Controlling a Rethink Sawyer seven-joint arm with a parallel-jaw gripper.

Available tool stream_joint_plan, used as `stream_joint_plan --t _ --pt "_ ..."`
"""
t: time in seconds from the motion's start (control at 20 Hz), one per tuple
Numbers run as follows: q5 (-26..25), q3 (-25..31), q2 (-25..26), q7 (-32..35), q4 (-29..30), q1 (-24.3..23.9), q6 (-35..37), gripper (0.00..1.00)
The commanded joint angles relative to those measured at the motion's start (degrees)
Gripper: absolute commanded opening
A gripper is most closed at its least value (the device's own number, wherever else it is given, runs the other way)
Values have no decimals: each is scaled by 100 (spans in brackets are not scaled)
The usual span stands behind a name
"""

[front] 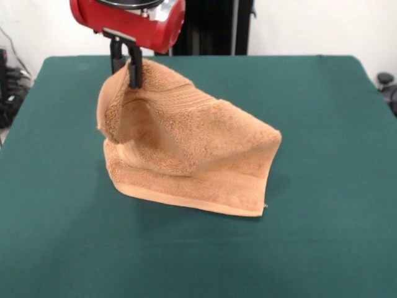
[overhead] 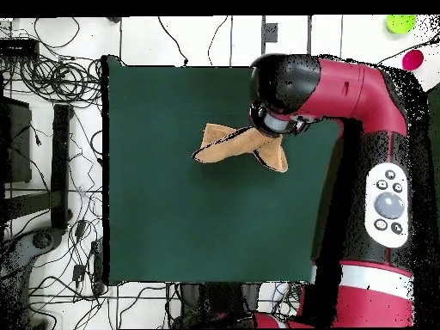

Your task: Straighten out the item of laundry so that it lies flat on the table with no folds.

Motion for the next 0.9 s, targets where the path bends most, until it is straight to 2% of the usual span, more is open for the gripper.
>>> stream_joint_plan --t 0.05,0.65,0.9 --pt "214 489 24 -427 1327 -9 -584 0" --pt "218 466 70 -231 1268 45 -494 0" --pt "247 232 -51 211 1405 221 -101 0"
